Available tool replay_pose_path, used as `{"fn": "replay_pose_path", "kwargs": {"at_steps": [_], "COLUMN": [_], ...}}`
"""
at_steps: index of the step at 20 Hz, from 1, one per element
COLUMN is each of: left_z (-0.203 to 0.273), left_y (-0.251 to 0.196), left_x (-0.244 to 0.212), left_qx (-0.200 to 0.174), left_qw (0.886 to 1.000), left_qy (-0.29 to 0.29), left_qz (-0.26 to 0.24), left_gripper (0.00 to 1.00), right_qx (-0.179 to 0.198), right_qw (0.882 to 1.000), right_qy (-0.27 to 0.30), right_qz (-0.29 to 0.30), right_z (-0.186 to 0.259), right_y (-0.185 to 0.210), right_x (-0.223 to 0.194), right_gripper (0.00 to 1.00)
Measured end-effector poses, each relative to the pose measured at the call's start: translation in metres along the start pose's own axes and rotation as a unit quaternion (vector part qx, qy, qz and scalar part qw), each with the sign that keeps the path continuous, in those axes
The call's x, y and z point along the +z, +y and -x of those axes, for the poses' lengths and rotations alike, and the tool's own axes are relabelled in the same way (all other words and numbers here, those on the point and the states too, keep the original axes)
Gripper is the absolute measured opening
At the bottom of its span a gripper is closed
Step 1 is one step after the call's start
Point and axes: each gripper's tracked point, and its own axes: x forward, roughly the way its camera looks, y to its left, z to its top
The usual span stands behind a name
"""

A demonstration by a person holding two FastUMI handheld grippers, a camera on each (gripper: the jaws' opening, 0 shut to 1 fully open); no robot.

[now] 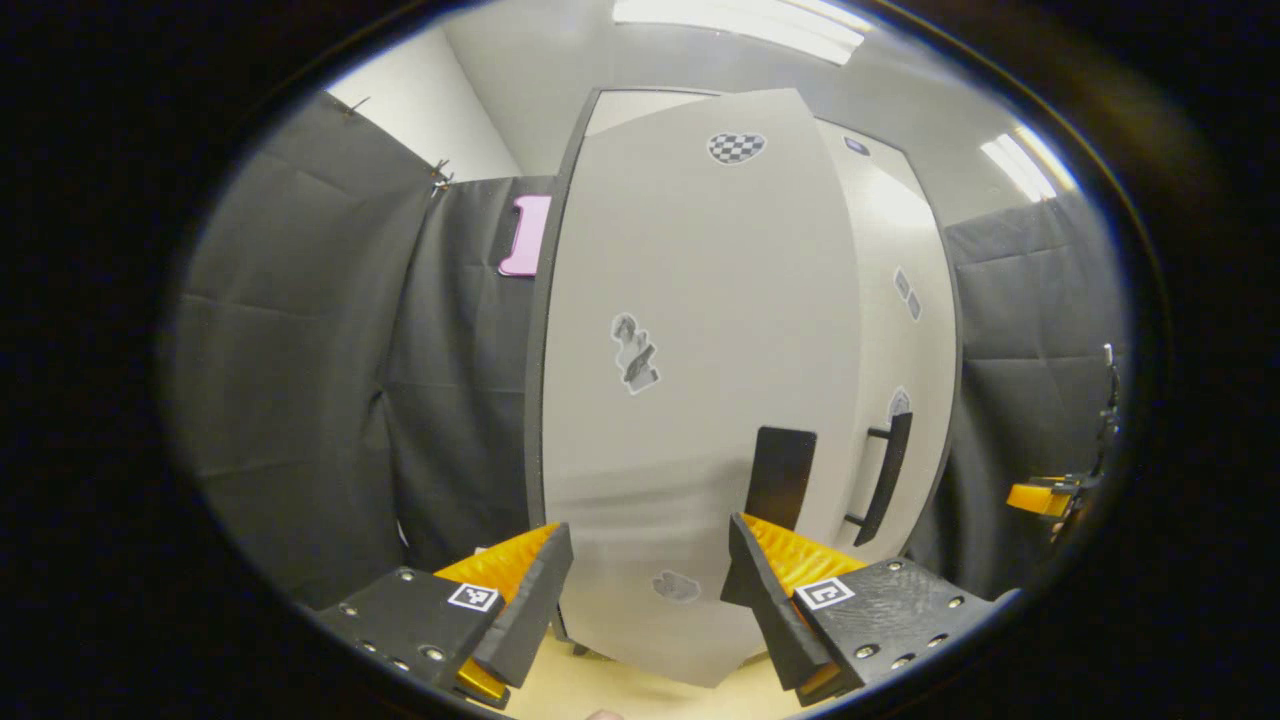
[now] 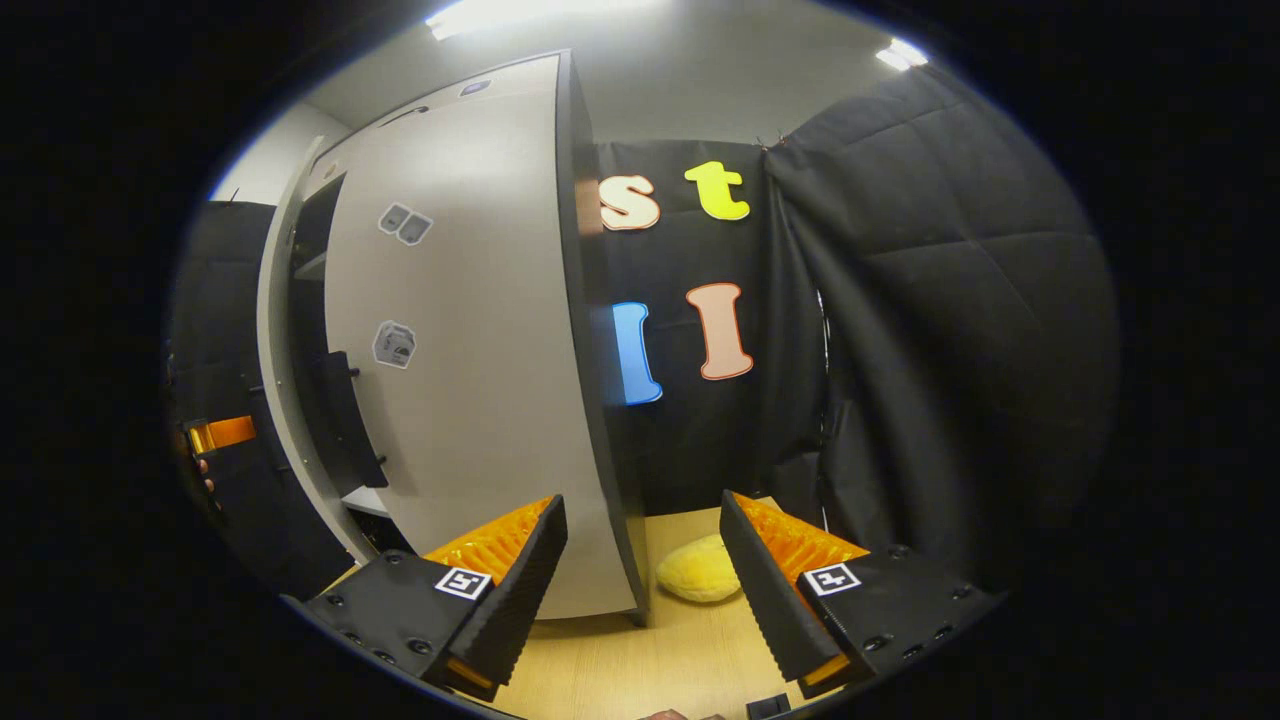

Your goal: Grab one shoe with the right hand and put it into the shoe cabinet, grab the other shoe with the left hand and put it into the shoe cabinet; then close the right door with the right hand and the left door with the left hand.

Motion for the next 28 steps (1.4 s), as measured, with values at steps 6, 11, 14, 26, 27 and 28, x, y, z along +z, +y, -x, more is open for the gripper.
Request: {"fn": "replay_pose_path", "kwargs": {"at_steps": [6,11,14,26,27,28], "left_z": [0.053,0.089,0.1,0.103,0.103,0.103], "left_y": [-0.02,-0.023,-0.018,0.03,0.033,0.035], "left_x": [0.013,0.026,0.027,0.01,0.012,0.012], "left_qx": [0.028,0.047,0.052,0.021,0.015,0.009], "left_qw": [0.998,0.996,0.996,0.997,0.997,0.996], "left_qy": [-0.034,-0.065,-0.072,-0.078,-0.081,-0.084], "left_qz": [0.037,0.031,0.015,0.005,0.004,0.005], "left_gripper": [0.97,0.97,0.96,0.91,0.91,0.97], "right_qx": [0.02,0.057,0.065,0.018,0.011,0.006], "right_qw": [1.0,0.998,0.997,0.998,0.998,0.998], "right_qy": [-0.01,-0.022,-0.03,-0.029,-0.031,-0.033], "right_qz": [0.006,0.012,0.023,0.05,0.05,0.047], "right_z": [-0.012,-0.017,-0.012,0.0,0.001,0.002], "right_y": [-0.007,0.03,0.054,0.111,0.113,0.115], "right_x": [0.001,0.014,0.017,0.004,0.003,0.0], "right_gripper": [0.98,0.98,0.98,0.98,0.98,0.98]}}
